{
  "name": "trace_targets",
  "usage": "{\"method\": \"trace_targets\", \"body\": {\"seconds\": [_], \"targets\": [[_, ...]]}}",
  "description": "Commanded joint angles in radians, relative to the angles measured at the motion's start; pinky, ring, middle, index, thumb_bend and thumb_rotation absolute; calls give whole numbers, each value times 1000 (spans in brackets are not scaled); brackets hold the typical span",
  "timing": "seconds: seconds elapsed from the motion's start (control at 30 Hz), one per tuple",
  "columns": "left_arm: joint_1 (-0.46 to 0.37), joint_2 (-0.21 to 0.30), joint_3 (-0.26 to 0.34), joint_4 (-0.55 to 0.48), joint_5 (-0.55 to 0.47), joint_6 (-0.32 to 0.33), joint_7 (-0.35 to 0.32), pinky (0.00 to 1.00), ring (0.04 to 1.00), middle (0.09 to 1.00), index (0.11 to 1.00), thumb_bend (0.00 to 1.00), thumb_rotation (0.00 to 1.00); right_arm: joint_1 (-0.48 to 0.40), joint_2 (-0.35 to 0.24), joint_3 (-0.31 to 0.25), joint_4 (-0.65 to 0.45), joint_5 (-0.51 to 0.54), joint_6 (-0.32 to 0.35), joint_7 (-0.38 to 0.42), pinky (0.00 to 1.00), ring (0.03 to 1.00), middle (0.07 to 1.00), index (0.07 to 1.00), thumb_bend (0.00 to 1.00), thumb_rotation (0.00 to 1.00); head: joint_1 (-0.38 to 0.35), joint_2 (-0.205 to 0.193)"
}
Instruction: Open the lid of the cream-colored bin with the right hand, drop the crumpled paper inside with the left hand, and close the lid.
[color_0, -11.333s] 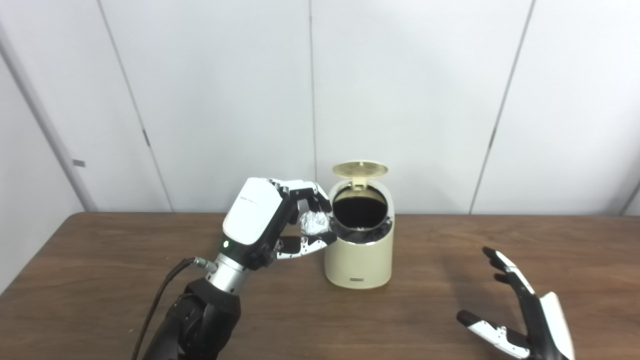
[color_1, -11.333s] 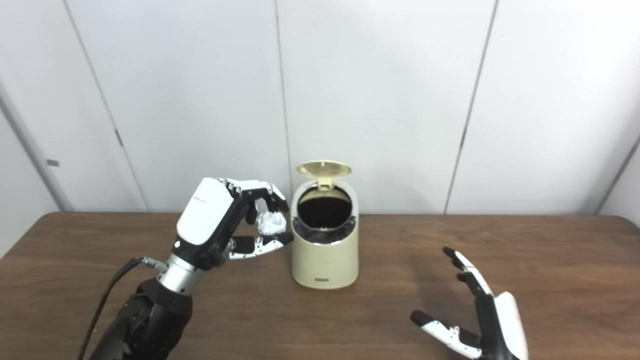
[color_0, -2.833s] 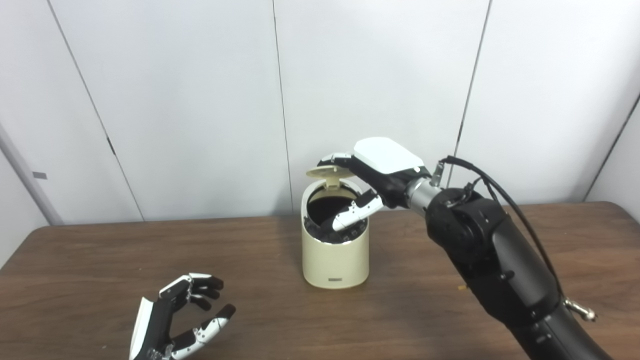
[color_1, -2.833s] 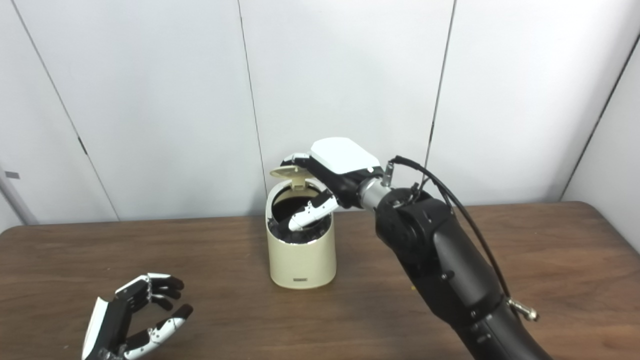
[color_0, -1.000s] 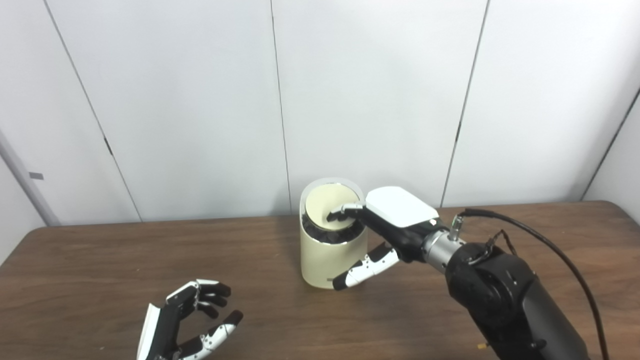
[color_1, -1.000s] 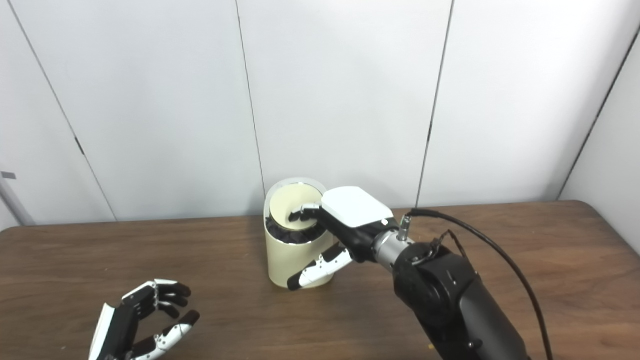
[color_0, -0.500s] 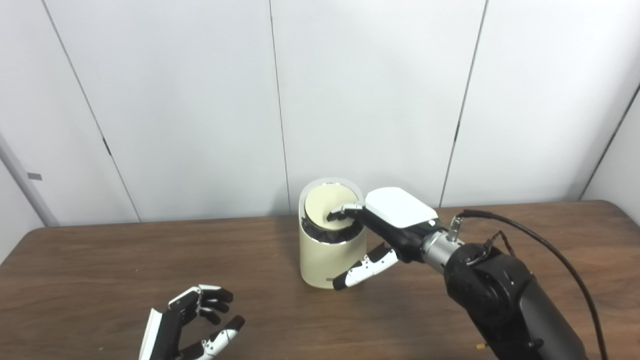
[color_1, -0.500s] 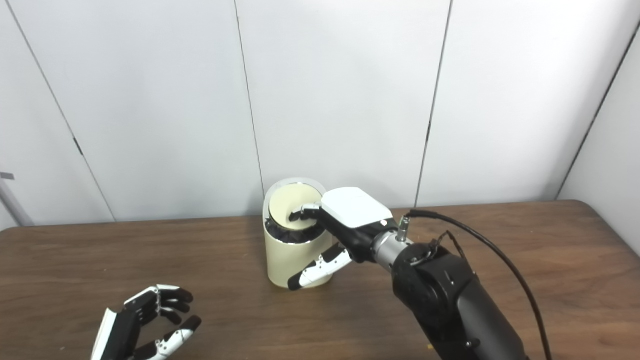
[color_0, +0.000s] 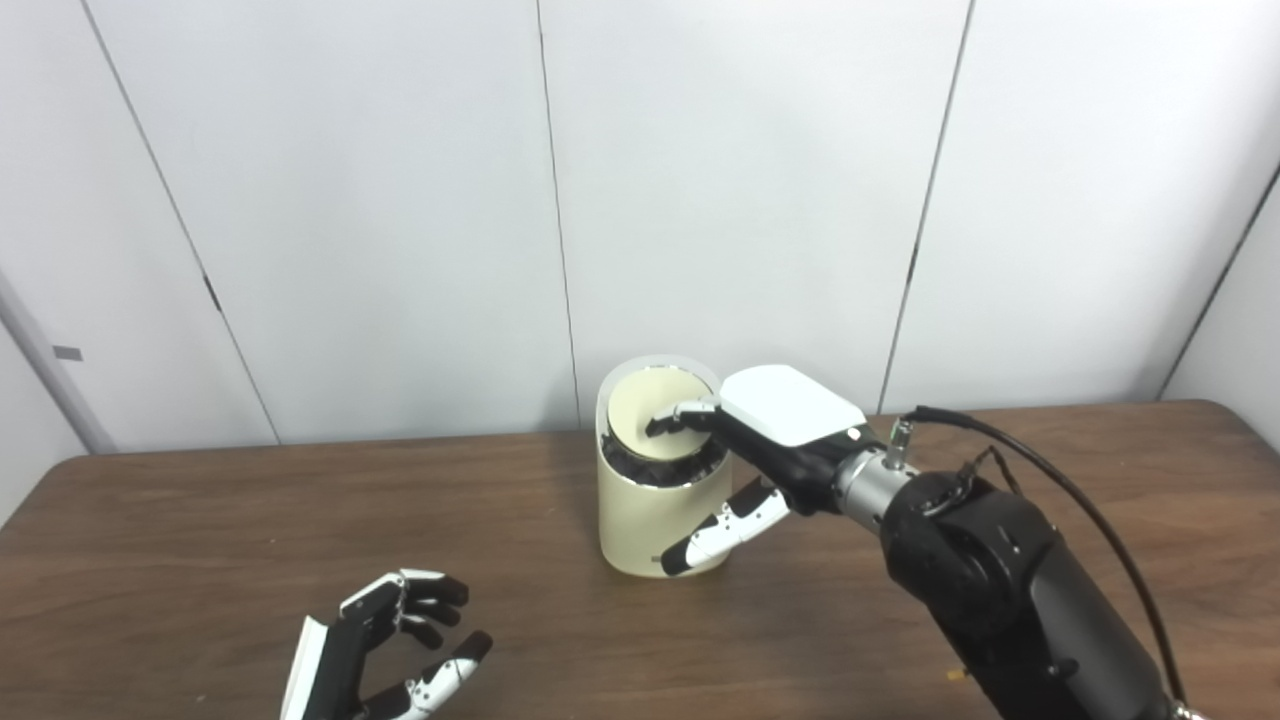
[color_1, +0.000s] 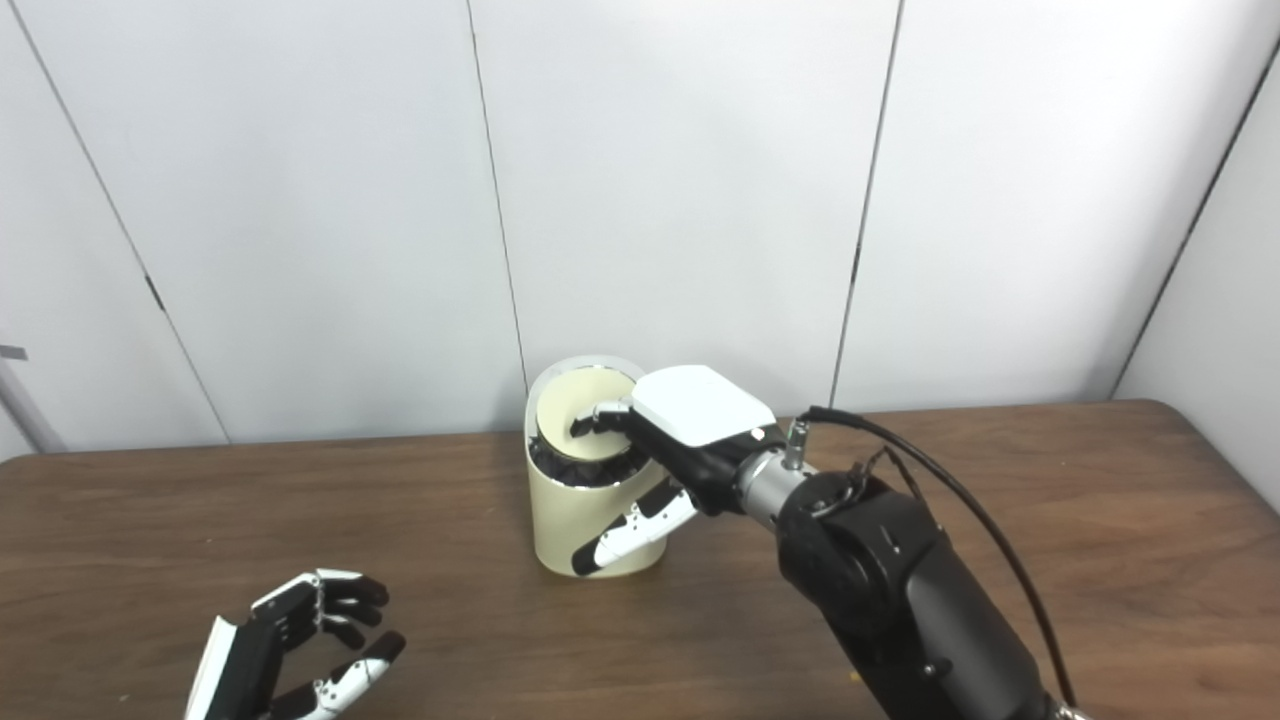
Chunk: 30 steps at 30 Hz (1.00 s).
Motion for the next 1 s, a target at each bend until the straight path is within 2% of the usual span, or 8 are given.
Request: {"method": "trace_targets", "body": {"seconds": [0.0, 0.2, 0.3, 0.43, 0.57, 0.67, 0.87, 0.97], "targets": [[-18, -12, -7, -5, 10, -29, 14, 443, 552, 597, 574, 720, 209, -51, 14, 2, -3, 1, -13, -3, 730, 813, 809, 802, 931, 638, -1, 0], [-20, -18, -12, 0, 9, -38, 16, 441, 553, 598, 571, 716, 198, -64, 21, 19, 5, -5, -22, 4, 724, 819, 808, 798, 937, 639, -4, 0], [-21, -20, -13, 2, 9, -37, 17, 442, 553, 596, 571, 723, 209, -81, 9, 50, 6, -39, -36, 35, 750, 833, 816, 806, 923, 666, -5, 0], [-22, -22, -16, 0, 20, -40, 20, 438, 549, 592, 571, 724, 222, -113, -5, 108, 18, -125, -39, 124, 737, 825, 810, 795, 924, 730, -2, 0], [-20, -22, -17, -10, 28, -36, 20, 439, 549, 592, 572, 722, 246, -135, 2, 136, 30, -186, -15, 234, 739, 809, 793, 784, 923, 752, -4, 4], [-17, -23, -13, -14, 22, -34, 19, 441, 550, 592, 573, 722, 239, -141, 8, 135, 36, -207, -4, 292, 776, 815, 798, 778, 907, 781, -4, 6], [-15, -14, -6, -17, 8, -35, 13, 444, 550, 592, 572, 721, 230, -132, 20, 122, 40, -234, 13, 326, 796, 842, 833, 799, 918, 796, -7, 12], [-14, -11, -4, -22, 6, -32, 11, 443, 550, 592, 569, 724, 224, -122, 25, 112, 48, -233, 21, 332, 807, 832, 814, 776, 913, 816, -10, 12]]}}
